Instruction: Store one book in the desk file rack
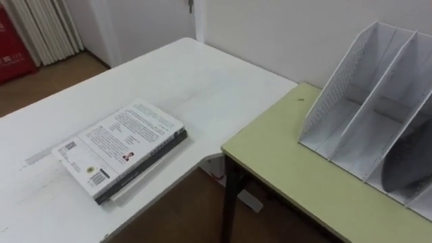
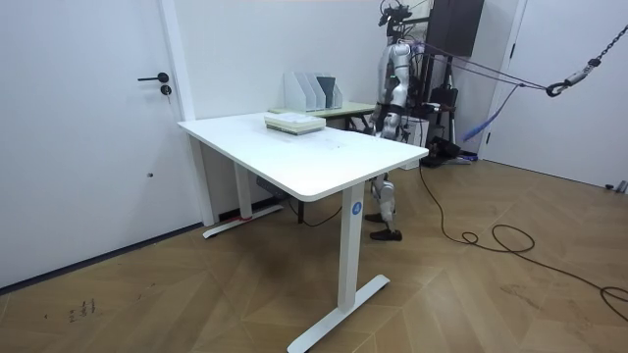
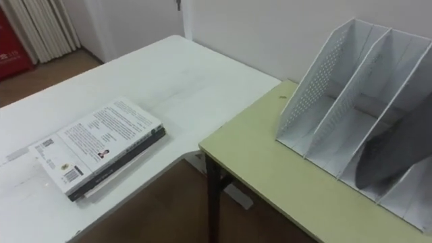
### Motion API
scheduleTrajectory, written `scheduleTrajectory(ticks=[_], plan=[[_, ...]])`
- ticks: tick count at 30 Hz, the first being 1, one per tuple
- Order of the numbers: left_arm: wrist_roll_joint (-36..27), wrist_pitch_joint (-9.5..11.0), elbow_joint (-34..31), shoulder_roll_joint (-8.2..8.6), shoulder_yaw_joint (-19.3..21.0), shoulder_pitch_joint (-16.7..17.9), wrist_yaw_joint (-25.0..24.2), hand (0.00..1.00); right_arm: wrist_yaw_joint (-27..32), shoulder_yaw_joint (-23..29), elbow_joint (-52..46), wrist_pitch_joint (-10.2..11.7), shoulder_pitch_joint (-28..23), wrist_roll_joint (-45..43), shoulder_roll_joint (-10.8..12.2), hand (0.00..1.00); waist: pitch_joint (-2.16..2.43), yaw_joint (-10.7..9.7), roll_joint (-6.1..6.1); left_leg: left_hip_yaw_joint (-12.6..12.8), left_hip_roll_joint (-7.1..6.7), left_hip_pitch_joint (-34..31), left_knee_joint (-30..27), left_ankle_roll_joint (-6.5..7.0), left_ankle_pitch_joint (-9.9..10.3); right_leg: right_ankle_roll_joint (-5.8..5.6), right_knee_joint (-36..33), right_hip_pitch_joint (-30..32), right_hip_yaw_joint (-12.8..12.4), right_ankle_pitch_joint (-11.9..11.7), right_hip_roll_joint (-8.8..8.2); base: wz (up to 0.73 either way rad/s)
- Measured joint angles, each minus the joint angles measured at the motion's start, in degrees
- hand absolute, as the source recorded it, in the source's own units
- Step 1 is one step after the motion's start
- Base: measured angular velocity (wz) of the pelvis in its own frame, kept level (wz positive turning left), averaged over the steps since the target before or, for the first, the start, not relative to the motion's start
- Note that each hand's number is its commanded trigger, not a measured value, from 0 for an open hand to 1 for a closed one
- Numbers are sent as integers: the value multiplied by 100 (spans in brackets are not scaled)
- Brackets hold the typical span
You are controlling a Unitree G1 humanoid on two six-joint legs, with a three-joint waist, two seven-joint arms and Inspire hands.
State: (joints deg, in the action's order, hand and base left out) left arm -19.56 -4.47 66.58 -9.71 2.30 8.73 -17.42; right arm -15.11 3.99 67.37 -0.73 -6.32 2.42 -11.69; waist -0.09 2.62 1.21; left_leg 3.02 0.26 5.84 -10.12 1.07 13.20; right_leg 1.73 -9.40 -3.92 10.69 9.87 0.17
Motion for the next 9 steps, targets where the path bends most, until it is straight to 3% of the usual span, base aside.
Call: scheduleTrajectory(ticks=[9], plan=[[408, 126, -20, 69, 144, 30, 358, 0, 1071, 99, 183, 144, -60, -58, 103, 0, 23, -114, -37, 2, -2, 163, 52, -1, 0, -10, 64, -117, -137, 10, 2, -5]])
